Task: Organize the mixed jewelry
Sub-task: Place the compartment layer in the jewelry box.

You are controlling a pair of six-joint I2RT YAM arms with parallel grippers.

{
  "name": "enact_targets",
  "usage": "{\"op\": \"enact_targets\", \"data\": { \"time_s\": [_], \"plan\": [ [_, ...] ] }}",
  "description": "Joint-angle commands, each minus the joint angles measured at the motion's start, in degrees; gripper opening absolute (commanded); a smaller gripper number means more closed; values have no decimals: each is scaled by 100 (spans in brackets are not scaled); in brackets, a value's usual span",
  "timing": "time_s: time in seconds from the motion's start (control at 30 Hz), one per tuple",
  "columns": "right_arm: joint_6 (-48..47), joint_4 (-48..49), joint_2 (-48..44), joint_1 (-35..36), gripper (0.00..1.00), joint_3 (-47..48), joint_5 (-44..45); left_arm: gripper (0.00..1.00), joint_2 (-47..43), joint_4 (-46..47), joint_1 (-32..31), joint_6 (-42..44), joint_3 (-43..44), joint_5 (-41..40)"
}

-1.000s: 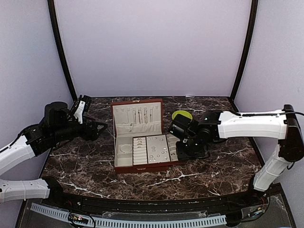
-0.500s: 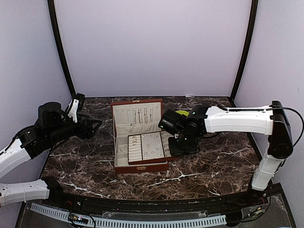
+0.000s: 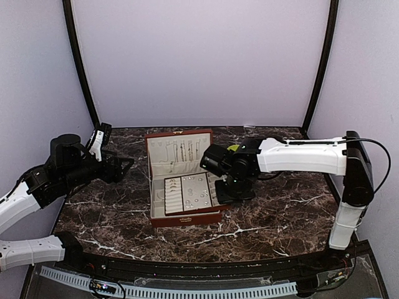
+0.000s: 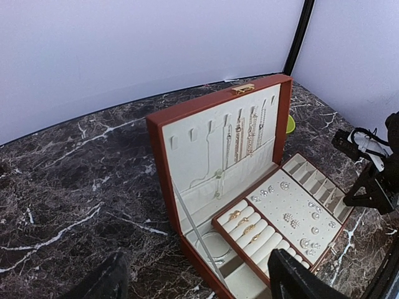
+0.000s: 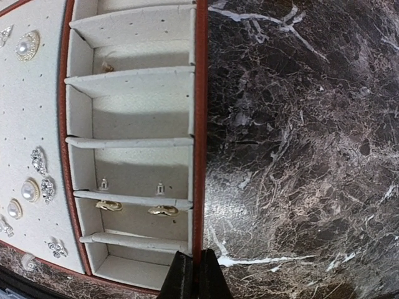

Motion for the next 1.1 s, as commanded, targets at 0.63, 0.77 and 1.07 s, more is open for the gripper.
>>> {"op": "enact_targets", "data": {
  "time_s": [0.63,0.77,1.07],
  "plan": [
    [17,934,877,294,0,1072,-387,79,5,2,56,12,27,182],
    [9,943,963,320,4,1149,-415,79,10,2,51,8,27,182],
    [112,774,678,319,29,977,-123,79,-2,-3,52,11,18,170]
  ]
}}
